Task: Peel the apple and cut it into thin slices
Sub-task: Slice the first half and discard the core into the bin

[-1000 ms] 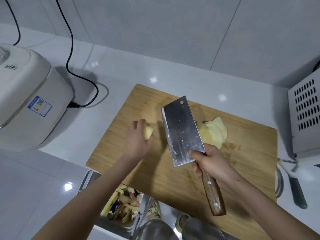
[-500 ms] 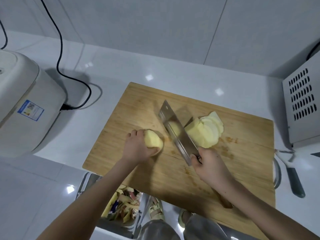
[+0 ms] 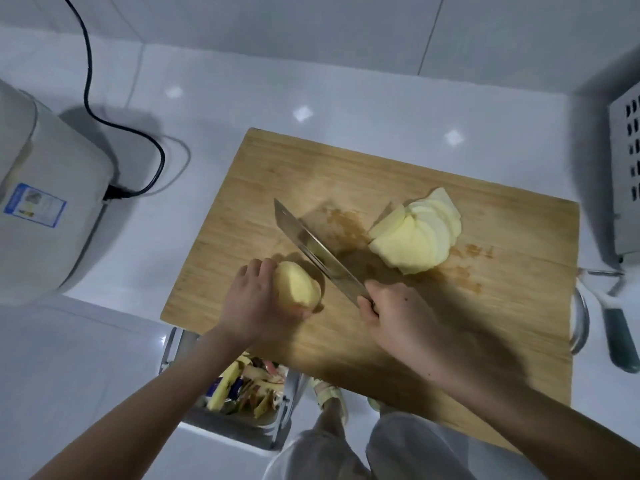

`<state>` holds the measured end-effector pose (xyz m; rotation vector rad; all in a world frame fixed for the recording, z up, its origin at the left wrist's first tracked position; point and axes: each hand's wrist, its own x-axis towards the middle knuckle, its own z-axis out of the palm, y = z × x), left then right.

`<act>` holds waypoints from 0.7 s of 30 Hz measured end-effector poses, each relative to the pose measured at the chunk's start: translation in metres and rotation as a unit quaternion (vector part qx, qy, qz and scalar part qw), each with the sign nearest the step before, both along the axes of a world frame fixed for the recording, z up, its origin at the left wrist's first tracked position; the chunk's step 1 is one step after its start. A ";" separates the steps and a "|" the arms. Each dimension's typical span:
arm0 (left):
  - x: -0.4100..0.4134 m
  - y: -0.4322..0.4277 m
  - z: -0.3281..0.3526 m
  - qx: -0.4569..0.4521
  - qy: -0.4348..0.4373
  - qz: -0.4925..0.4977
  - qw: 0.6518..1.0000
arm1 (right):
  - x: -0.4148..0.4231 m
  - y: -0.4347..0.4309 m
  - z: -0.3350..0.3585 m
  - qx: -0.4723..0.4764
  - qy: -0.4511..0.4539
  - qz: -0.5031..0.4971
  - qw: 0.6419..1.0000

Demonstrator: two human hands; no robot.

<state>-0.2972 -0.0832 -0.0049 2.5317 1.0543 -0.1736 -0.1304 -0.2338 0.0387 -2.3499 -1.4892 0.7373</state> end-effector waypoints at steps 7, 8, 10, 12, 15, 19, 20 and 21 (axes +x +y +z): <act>0.017 0.033 0.007 0.022 0.082 -0.311 0.947 | 0.015 0.002 -0.008 0.001 0.036 -0.025 0.999; 0.018 0.035 0.009 0.036 0.094 -0.296 0.950 | 0.017 0.002 -0.008 -0.001 0.039 -0.030 0.999; 0.021 0.034 0.010 0.028 0.121 -0.161 0.979 | 0.020 0.003 -0.007 -0.004 0.038 -0.035 0.999; 0.027 0.033 0.014 -0.029 0.104 0.054 0.993 | 0.021 0.004 -0.006 -0.008 0.037 -0.038 0.999; 0.034 0.033 0.017 -0.164 0.027 0.268 0.949 | 0.019 0.004 -0.004 -0.010 0.041 -0.041 0.998; 0.027 0.034 0.022 -0.277 0.000 0.322 0.905 | 0.014 0.002 0.003 -0.016 0.044 -0.020 0.999; 0.024 0.035 0.023 -0.270 0.022 0.298 0.915 | 0.013 0.002 0.005 -0.021 0.038 -0.011 0.999; 0.020 0.036 0.021 -0.232 0.053 0.250 0.938 | 0.012 0.002 0.007 -0.025 0.031 -0.002 0.999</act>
